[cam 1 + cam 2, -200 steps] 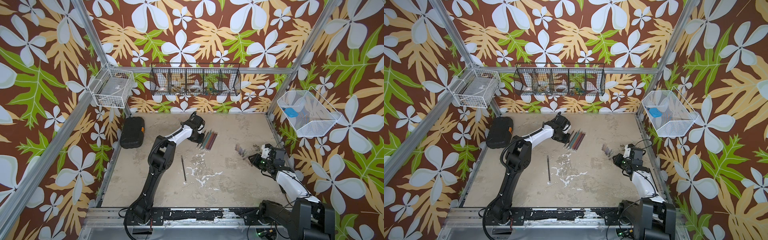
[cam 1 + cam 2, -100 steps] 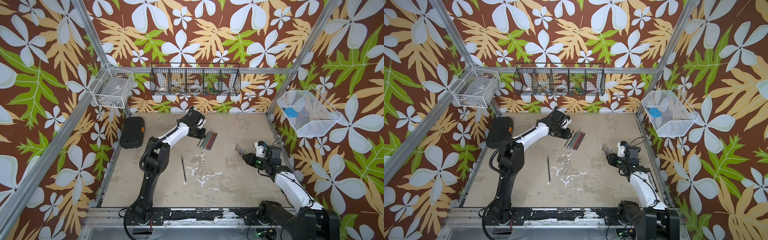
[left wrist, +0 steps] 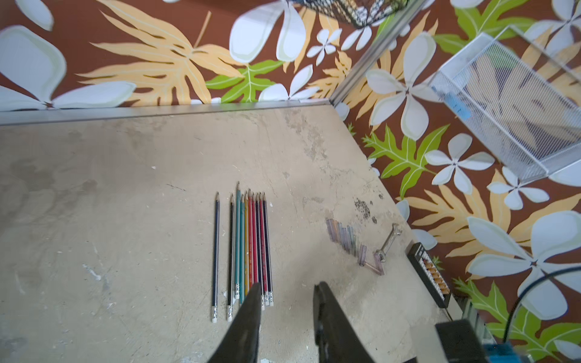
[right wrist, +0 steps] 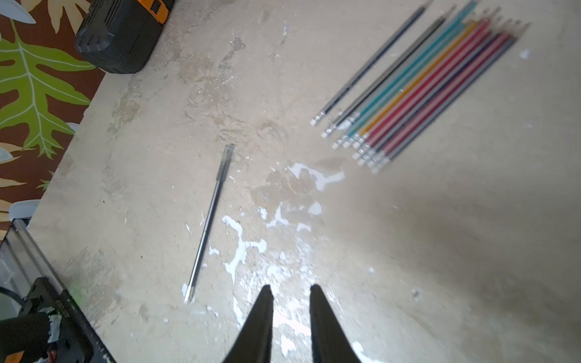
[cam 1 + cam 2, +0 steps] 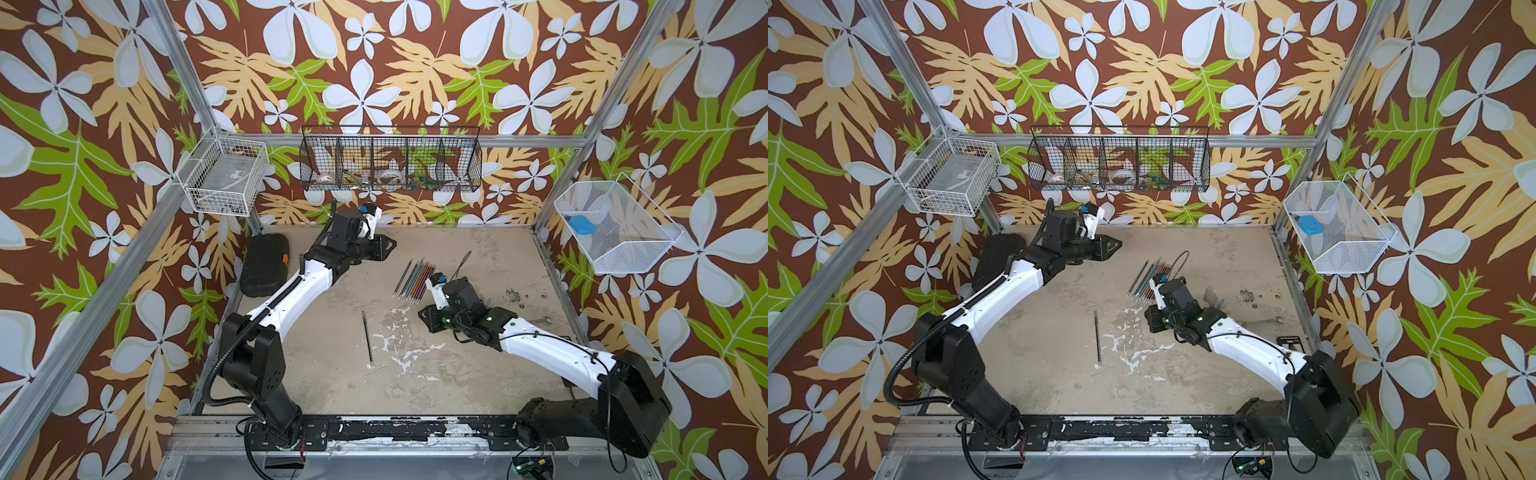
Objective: Remove the protective cover of the pencils
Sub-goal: Pick up the pencil from the center of the board.
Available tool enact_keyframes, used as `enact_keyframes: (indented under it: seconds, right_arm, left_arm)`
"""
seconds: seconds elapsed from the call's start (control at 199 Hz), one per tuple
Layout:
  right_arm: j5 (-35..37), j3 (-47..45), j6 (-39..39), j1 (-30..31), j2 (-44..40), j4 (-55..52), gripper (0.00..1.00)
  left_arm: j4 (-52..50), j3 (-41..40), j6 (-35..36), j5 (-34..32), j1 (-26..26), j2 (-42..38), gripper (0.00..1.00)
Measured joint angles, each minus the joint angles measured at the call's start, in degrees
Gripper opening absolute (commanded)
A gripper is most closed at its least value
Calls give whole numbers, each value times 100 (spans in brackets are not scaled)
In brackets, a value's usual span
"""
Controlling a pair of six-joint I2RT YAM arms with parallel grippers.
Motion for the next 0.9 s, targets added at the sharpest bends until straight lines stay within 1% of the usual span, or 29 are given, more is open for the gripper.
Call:
enact_keyframes:
  seconds: [0.08, 0.236, 0.382, 0.507, 0.582, 0.633, 0.708, 0.904]
  right_arm:
    - [361, 660, 107, 365, 678, -127, 24]
    - [1058, 2280, 361, 957, 2282, -623, 24]
    - [1351, 3460, 518, 1213, 3421, -1062, 26]
    - [1364, 4004, 612, 1261, 3941, -1349, 28]
    - [1351, 4227, 610, 1276, 4135, -1421, 33]
    - [1314, 4365, 599, 1294, 4260, -1480, 34]
    - [1200, 4568, 568, 1320, 4446, -1567, 34]
    - [1209, 5045, 527, 1384, 4900, -1808, 30]
  left_arm:
    - [249, -55, -138, 61, 98, -142, 31]
    - [435, -151, -186, 57, 164, -319, 31]
    - [452, -170, -184, -85, 210, -431, 31]
    - [448, -168, -186, -140, 306, -420, 31]
    - [450, -168, -232, -146, 358, -411, 31]
    - [455, -177, -275, -144, 382, -409, 31]
    - [496, -214, -295, -109, 404, -411, 31]
    - [555, -243, -337, -61, 409, -411, 30]
